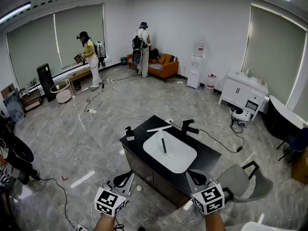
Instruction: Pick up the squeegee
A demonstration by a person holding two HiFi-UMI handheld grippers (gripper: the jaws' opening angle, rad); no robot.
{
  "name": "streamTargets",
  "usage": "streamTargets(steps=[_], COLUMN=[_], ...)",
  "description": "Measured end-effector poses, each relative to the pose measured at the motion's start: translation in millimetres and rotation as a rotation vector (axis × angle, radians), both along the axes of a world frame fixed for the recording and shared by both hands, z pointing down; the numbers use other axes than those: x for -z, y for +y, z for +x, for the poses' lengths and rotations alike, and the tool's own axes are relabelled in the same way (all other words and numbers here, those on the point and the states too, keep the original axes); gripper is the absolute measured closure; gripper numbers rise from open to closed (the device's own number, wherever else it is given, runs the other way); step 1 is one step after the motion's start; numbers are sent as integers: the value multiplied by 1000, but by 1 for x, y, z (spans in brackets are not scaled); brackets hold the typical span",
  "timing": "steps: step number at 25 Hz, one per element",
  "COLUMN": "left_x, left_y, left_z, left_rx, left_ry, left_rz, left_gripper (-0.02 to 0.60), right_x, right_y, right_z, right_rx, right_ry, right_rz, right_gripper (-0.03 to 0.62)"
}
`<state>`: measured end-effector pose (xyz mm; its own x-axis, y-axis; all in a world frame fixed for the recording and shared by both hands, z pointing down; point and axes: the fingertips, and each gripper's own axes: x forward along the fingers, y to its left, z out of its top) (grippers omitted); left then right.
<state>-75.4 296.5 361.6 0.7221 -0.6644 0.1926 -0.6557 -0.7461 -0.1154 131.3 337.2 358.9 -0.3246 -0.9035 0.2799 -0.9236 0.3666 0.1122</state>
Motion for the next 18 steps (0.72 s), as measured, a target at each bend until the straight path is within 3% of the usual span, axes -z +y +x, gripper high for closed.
streamTargets(steps=[18], left_x=[-12], left_y=[-74], left_z=[-48], left_rx=[-60], left_ry=[19], left_rz=[-3], left_gripper=[578], right_x=[-13], right_y=[-72], right_z=[-50], right_rx=[-53], right_ry=[-28], right_rz=[12], right_gripper=[585])
